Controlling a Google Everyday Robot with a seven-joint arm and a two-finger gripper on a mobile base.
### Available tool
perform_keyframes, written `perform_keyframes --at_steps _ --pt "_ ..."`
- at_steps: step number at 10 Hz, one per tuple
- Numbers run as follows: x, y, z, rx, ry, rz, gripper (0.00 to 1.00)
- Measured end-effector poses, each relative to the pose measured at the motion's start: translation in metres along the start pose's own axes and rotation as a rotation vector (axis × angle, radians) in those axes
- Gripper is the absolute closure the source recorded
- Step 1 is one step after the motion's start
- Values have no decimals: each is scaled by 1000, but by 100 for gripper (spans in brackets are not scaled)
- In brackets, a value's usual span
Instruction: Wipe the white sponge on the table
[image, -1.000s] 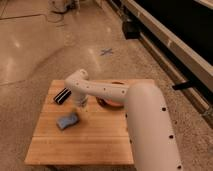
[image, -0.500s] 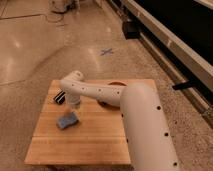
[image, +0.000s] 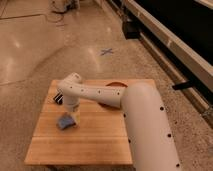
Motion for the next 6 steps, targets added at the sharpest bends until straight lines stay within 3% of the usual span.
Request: perform_keyframes --at_steps 6 --pt "1 11 7 -3 24 -15 92"
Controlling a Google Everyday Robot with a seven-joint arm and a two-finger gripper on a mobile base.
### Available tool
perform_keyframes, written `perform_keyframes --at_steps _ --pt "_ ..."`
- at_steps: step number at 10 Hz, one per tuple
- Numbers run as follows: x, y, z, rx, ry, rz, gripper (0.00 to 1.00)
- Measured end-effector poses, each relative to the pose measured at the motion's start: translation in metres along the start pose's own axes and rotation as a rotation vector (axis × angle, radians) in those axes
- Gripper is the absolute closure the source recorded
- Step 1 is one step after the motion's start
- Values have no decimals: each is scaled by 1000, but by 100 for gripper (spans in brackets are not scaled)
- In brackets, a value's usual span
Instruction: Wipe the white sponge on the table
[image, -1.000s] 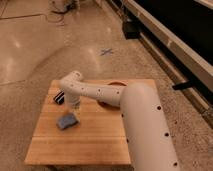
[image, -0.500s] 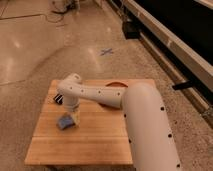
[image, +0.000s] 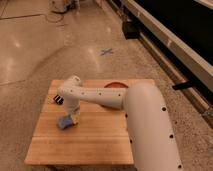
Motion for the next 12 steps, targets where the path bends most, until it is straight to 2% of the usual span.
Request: perform_keyframes --at_steps 2,7,8,10,12 --pt "9 3 -3 1 18 7 100" --pt "66 22 -28 0 127 48 100" --pt "74 28 -32 -9 144 53 100" --pt "95 53 -40 -48 191 60 100" --pt "106 77 -43 -85 226 57 100"
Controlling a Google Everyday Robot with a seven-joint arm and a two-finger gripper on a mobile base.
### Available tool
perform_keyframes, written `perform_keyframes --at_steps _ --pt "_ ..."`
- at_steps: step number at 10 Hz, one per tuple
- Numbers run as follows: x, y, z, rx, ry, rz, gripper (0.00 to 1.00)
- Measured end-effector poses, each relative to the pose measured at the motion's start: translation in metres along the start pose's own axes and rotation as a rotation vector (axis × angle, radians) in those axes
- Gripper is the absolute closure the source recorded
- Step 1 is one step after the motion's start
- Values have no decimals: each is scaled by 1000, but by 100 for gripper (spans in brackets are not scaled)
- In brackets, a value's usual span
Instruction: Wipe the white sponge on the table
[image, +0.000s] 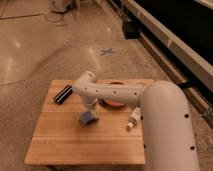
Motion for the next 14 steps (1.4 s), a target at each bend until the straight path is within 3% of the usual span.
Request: perform_keyframes --at_steps 3,6,10,14 --pt "-2 25 2 -38 18 -14 100" --pt "-26 40 0 -57 -4 -49 100" --pt "-65 33 0 -48 -53 -110 100" --pt "-91 6 12 -29 -73 -171 100"
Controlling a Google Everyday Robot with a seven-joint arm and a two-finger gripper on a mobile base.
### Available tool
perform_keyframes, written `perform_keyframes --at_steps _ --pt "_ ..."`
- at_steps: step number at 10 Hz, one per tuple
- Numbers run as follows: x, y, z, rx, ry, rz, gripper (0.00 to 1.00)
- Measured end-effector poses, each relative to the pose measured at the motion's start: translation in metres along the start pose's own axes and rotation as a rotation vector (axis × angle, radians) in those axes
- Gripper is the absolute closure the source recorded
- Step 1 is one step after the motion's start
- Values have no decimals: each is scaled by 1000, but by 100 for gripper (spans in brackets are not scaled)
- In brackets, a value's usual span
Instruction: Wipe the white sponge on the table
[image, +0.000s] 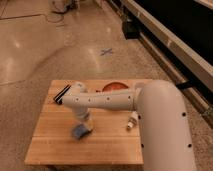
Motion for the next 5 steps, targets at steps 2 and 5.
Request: perform_keyframes --at_steps 2,5 --pt "-2 -17 2 19 2 -19 100" --pt "4 -49 2 50 24 -48 100"
